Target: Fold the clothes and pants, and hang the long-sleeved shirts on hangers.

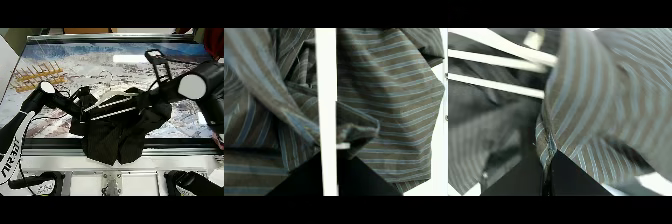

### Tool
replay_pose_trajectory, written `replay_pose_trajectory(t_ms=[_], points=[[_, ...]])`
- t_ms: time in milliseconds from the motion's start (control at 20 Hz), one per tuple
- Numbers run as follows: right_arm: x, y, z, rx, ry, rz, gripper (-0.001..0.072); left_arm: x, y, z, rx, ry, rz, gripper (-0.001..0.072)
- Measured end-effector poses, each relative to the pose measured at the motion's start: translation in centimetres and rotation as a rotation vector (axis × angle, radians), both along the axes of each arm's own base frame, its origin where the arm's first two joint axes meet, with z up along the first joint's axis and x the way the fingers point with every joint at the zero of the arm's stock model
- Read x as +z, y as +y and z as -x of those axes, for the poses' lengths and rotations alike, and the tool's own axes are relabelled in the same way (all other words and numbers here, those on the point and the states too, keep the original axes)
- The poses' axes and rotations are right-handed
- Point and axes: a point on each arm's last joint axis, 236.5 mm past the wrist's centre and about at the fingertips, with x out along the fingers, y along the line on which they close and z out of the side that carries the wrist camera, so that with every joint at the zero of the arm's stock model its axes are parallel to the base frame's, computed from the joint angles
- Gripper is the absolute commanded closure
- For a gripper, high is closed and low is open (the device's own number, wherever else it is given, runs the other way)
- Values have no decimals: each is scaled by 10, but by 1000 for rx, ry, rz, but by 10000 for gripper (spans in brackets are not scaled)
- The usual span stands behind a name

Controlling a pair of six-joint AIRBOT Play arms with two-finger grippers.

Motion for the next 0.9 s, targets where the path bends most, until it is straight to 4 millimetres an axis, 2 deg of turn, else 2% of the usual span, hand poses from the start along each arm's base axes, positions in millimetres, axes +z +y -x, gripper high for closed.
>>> replay_pose_trajectory(t_ms=[250,400,600,850,900], points=[[-6,72,6,191,-85,-46,697,0,-2,1,-10,-6,3,697],[-6,102,10,266,-130,-72,697,0,-3,1,-13,-7,4,697],[-6,118,12,301,-157,-88,695,0,-2,1,-13,-8,3,697],[-6,122,13,313,-166,-94,684,0,-2,1,-14,-8,3,696],[-6,123,13,314,-167,-95,623,0,-2,1,-14,-8,3,697]])
